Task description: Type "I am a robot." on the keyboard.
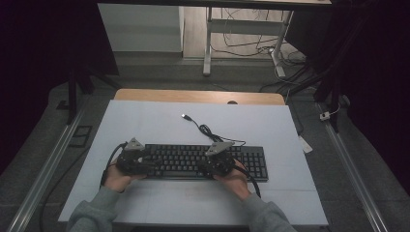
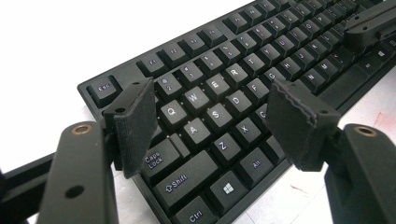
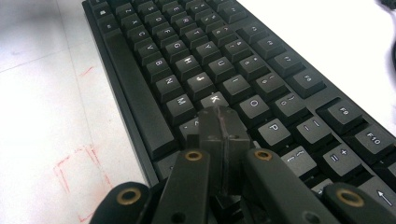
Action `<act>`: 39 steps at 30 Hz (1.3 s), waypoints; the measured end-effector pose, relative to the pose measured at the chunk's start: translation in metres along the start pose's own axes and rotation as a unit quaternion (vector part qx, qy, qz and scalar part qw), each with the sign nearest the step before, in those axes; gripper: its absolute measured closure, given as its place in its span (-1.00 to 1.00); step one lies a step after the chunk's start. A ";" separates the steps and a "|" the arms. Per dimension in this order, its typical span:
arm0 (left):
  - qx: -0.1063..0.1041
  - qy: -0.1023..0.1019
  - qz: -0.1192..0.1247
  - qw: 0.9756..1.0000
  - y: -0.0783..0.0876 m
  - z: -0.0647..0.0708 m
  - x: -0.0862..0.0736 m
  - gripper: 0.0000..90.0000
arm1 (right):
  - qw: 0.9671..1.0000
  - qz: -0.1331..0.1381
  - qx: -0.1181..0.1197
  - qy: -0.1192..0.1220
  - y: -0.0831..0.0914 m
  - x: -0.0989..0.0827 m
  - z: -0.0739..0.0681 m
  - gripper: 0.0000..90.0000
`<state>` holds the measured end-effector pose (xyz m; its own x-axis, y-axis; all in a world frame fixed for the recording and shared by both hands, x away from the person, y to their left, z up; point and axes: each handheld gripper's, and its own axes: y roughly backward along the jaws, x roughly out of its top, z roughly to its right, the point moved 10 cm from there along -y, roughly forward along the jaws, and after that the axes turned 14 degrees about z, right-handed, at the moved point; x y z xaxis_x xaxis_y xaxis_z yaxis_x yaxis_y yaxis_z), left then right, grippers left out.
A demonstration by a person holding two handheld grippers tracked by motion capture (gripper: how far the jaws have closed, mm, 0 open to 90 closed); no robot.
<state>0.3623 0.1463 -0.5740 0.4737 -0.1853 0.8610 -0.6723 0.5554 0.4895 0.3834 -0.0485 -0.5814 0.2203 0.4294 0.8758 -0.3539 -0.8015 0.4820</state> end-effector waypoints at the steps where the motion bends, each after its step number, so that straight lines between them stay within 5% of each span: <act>1: 0.000 0.000 0.000 1.000 0.000 0.000 0.000 -0.26 | 1.000 0.001 0.001 -0.001 0.000 0.000 0.000 0.99; 14: -0.001 -0.002 -0.003 1.000 -0.001 0.001 -0.001 -0.27 | 1.000 -0.003 -0.003 0.007 -0.001 -0.003 -0.002 0.99; 26: 0.002 -0.002 0.001 1.000 0.000 0.000 -0.001 -0.27 | 0.999 0.043 -0.025 -0.002 0.015 0.011 0.013 0.98; 34: -0.006 0.000 0.003 1.000 0.001 0.003 0.001 -0.27 | 0.997 0.061 -0.045 -0.019 0.024 0.012 0.026 0.45; 39: -0.004 0.003 0.010 1.000 0.004 0.003 0.003 -0.27 | 0.996 0.070 -0.054 -0.024 0.031 0.012 0.033 0.30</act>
<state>0.3586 0.1455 -0.5691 0.4633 -0.1694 0.8699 -0.6772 0.5655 0.4708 0.4050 -0.0819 -0.5572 0.2029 0.2939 0.9341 -0.4791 -0.8021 0.3565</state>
